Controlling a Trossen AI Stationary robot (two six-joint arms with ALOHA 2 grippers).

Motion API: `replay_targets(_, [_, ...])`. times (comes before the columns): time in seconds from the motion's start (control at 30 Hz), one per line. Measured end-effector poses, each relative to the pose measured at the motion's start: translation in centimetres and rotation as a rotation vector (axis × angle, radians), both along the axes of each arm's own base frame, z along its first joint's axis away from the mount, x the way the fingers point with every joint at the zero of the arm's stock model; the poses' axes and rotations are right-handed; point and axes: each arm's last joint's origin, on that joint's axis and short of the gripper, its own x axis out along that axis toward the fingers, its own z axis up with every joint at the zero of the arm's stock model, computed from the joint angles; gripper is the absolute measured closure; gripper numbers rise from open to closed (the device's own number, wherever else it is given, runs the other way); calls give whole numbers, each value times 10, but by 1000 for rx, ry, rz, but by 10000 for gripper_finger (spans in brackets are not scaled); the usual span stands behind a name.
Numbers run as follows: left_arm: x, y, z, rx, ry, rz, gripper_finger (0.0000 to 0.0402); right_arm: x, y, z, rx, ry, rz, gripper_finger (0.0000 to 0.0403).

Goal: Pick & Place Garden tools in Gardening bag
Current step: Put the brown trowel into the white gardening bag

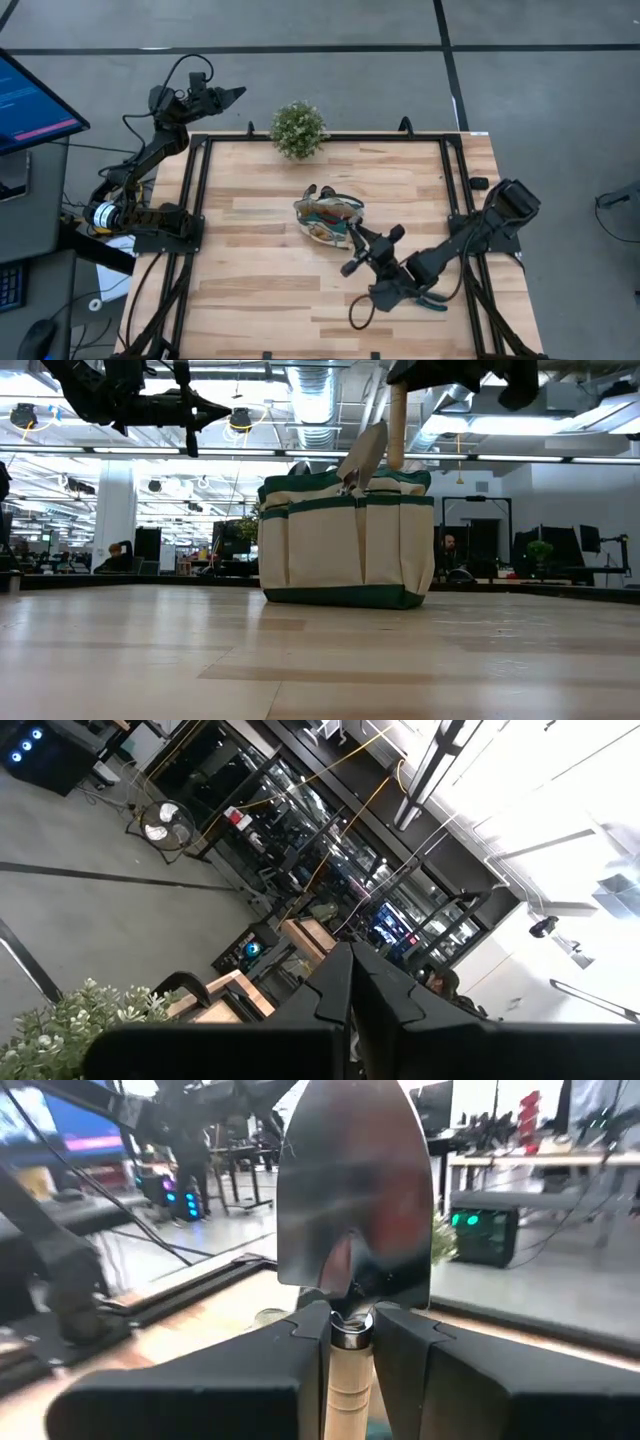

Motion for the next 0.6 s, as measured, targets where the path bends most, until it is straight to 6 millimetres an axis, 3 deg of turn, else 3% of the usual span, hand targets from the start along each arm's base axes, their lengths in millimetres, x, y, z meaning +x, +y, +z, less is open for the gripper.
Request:
replay_targets(0.3, [0,0,0,-2,-1,-1,394,13,-19,1,48,47,42,359])
replay_targets(0.6, [0,0,0,0,0,0,394,16,-21,-1,54,61,53,359])
